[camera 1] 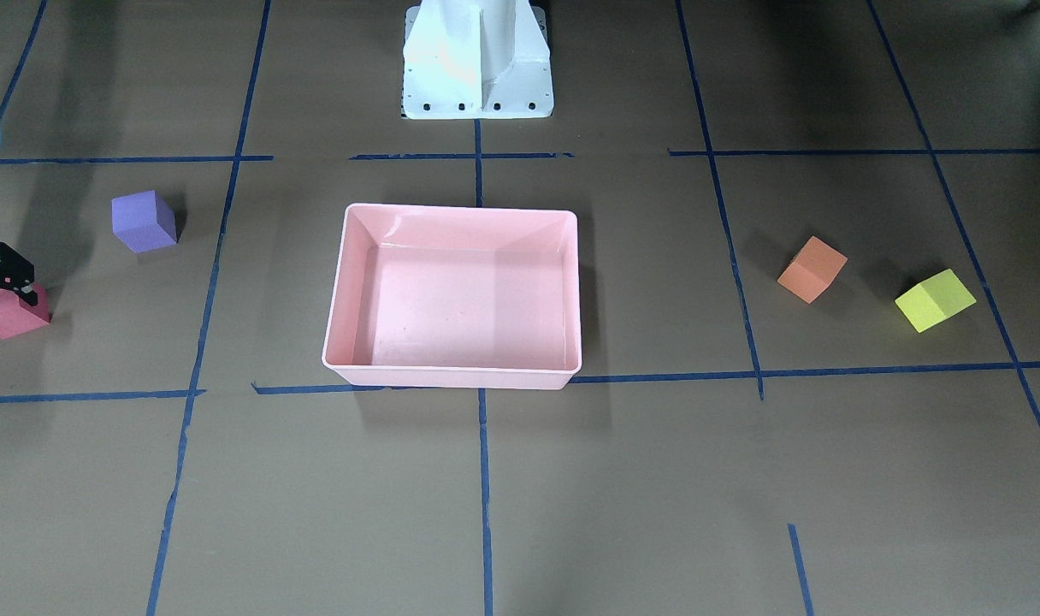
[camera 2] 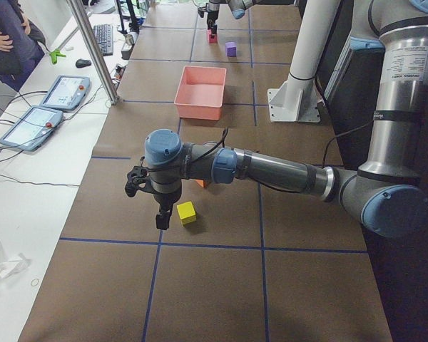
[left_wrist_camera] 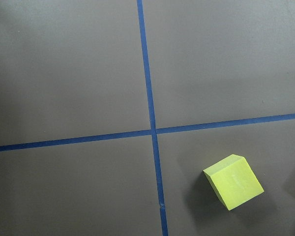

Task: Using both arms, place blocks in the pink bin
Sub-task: 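Reach the right gripper down to the pink-red cube and grasp it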

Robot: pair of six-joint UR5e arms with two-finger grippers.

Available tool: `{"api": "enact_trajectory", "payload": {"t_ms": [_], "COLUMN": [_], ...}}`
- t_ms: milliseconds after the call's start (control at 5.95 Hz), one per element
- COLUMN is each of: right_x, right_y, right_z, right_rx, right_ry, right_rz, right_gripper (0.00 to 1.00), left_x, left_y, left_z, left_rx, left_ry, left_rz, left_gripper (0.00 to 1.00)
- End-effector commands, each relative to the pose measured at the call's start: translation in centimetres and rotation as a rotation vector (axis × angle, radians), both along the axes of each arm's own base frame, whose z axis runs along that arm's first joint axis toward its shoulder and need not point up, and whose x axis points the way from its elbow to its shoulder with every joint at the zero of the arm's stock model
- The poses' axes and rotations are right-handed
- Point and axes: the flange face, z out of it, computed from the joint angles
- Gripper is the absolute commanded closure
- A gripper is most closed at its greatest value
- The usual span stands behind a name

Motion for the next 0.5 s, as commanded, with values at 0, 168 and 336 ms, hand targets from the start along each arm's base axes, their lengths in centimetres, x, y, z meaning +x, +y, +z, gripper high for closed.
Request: {"api": "enact_trajectory", "payload": {"t_ms": [0,168,336], "right_x": [-0.6,-1.0,-2.1], "right_y": [-0.5,-1.9,-4.3], "right_z": [-2.2,-7.5,-15.8], "right_rx": [0.022,-0.005,-0.044], "right_ry": [-0.024,-0.042,-0.040], "right_rz": [-0.006,0.032,0.062], "right_gripper": [0.95,0.98,0.98], "left_x": [0.0,0.0,0.0], "left_y": [0.0,0.0,0.0], "left_z": [0.0,0.0,0.0], "left_rx": [0.000,0.000,0.000], "left_ry": [0.000,0.000,0.000], "left_rz": [0.000,0.000,0.000], "left_gripper": [0.00,0.00,0.00]}}
